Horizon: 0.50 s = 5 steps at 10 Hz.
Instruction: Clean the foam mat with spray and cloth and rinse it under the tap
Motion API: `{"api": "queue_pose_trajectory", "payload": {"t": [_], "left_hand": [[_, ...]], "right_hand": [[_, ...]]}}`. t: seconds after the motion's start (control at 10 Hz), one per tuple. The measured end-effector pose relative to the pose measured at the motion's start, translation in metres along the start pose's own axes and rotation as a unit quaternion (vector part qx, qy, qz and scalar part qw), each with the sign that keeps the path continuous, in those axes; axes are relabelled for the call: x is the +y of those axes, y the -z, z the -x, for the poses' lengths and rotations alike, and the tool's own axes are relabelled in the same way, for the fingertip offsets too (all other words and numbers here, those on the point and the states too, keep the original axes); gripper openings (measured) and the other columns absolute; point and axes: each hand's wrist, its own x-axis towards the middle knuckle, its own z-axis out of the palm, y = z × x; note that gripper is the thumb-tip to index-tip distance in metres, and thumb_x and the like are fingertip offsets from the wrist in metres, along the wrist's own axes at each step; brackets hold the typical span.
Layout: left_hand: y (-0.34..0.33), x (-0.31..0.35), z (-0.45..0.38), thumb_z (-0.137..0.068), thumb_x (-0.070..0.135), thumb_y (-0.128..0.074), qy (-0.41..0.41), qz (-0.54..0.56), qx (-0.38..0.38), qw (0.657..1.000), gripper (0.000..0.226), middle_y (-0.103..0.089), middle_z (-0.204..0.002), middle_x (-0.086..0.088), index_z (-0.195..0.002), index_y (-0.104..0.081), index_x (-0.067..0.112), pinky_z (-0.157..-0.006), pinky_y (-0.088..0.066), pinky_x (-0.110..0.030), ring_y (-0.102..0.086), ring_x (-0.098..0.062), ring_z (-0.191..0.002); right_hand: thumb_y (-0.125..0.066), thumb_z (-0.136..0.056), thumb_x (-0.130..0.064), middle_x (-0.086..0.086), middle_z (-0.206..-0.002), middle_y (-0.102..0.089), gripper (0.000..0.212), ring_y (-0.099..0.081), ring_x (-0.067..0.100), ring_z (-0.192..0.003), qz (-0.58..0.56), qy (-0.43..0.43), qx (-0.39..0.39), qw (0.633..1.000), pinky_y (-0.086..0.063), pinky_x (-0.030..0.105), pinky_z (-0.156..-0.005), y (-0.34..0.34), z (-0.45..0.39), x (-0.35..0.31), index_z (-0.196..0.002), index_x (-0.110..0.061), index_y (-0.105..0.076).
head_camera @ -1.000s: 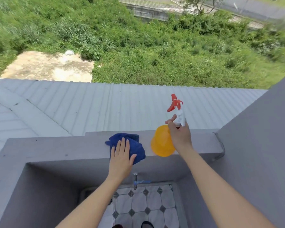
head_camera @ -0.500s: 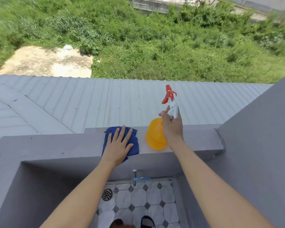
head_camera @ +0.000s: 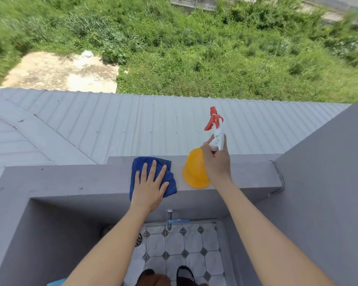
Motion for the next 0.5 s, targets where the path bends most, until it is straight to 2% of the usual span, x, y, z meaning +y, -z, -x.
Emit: {"api": "queue_pose_trajectory", "payload": {"t": [0.1, 0.2, 0.3, 0.4, 0.5], "left_hand": [[0.003, 0.000, 0.005, -0.098, 0.051, -0.004, 0.002, -0.001, -0.012, 1.000, 0.063, -0.032, -0.152, -0.015, -0.146, -0.030, 0.021, -0.103, -0.032, -0.058, -0.034, -0.041, -0.136], [0.003, 0.001, 0.006, -0.097, 0.053, -0.003, 0.005, 0.006, -0.021, 1.000, 0.064, -0.029, -0.154, -0.014, -0.147, -0.029, 0.022, -0.106, -0.030, -0.058, -0.031, -0.040, -0.138], [0.008, 0.003, 0.005, -0.092, 0.059, 0.001, 0.014, 0.025, -0.056, 0.998, 0.071, -0.020, -0.157, -0.011, -0.149, -0.023, 0.024, -0.110, -0.023, -0.057, -0.022, -0.038, -0.142], [0.020, 0.005, 0.005, -0.081, 0.065, 0.005, 0.019, 0.048, -0.047, 0.998, 0.079, -0.007, -0.160, -0.007, -0.151, -0.003, 0.029, -0.115, -0.015, -0.051, -0.011, -0.033, -0.145], [0.046, 0.011, 0.002, -0.070, 0.078, 0.018, 0.035, 0.107, -0.014, 0.994, 0.096, 0.000, -0.161, -0.005, -0.151, 0.005, 0.029, -0.115, -0.017, -0.047, -0.010, -0.031, -0.146]], "right_hand": [[-0.048, -0.100, -0.031, -0.007, -0.082, -0.054, 0.023, -0.054, 0.008, -0.073, 0.018, 0.000, -0.026, 1.000, -0.047, 0.028, -0.066, 0.003, 0.000, 0.001, -0.121, -0.025, -0.040], [-0.035, -0.095, -0.058, -0.003, -0.113, -0.057, 0.048, -0.056, 0.017, -0.100, 0.045, 0.022, -0.075, 0.996, -0.046, 0.040, -0.088, 0.011, 0.002, 0.007, -0.135, -0.031, -0.031], [-0.026, -0.090, -0.073, -0.008, -0.158, -0.029, 0.069, -0.034, 0.017, -0.140, 0.105, 0.044, -0.091, 0.989, -0.032, 0.040, -0.109, 0.025, 0.009, 0.013, -0.151, -0.047, -0.008], [-0.029, -0.089, -0.072, -0.009, -0.160, -0.025, 0.077, -0.028, 0.007, -0.141, 0.129, 0.070, -0.064, 0.987, -0.026, 0.031, -0.110, 0.044, 0.010, 0.008, -0.155, -0.038, -0.010], [-0.032, -0.092, -0.059, -0.009, -0.159, -0.030, 0.069, -0.028, 0.003, -0.144, 0.163, 0.166, -0.081, 0.969, -0.026, 0.027, -0.114, 0.065, 0.008, -0.002, -0.155, -0.032, -0.018]]}}
